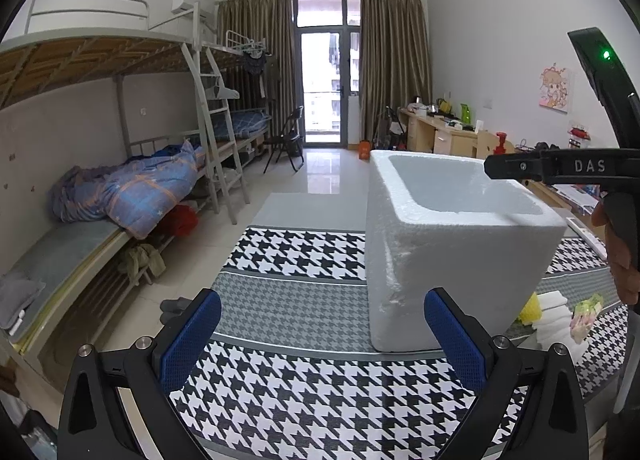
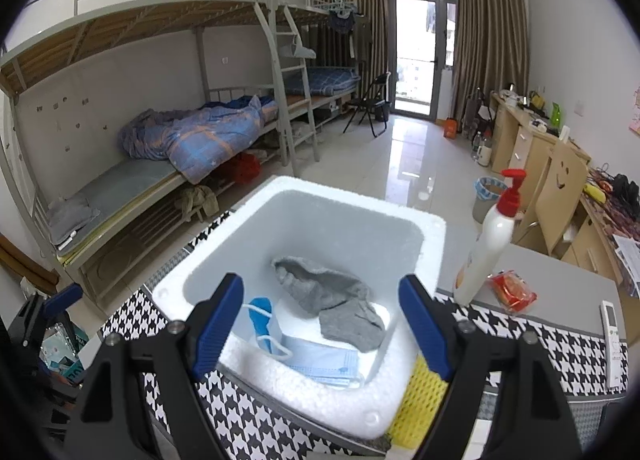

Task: Organize soft objects
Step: 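Withdraw the right tool up and away from the foam box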

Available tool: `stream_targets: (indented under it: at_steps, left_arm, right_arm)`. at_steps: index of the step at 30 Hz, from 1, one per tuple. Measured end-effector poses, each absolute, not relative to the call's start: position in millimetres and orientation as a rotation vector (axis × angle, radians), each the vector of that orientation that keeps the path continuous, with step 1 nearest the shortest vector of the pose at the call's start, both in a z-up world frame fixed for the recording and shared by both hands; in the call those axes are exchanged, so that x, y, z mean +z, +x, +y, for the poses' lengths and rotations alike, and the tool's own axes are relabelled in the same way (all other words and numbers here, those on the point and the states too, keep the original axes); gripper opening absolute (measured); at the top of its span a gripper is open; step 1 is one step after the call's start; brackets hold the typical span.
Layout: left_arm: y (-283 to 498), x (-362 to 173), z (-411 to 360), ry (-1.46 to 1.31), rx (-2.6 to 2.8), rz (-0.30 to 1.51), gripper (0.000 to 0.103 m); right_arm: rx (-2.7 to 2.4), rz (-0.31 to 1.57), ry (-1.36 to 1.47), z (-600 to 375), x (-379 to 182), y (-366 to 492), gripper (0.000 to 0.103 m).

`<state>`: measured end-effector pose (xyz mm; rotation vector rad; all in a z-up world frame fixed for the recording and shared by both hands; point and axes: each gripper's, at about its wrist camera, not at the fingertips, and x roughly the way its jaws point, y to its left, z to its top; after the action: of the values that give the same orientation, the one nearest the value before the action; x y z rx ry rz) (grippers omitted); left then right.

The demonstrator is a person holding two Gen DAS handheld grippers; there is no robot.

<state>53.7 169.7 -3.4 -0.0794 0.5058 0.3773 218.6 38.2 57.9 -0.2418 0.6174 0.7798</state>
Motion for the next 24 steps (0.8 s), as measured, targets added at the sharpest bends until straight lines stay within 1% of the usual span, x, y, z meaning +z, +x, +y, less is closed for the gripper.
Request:
stream_targets:
  at_steps: [24]
  left_arm:
    - [58,13,120,-0.023,0.247,0.462,0.102]
  right_arm:
    - [0.72,0.501,-0.178,-27,84,188,0.083]
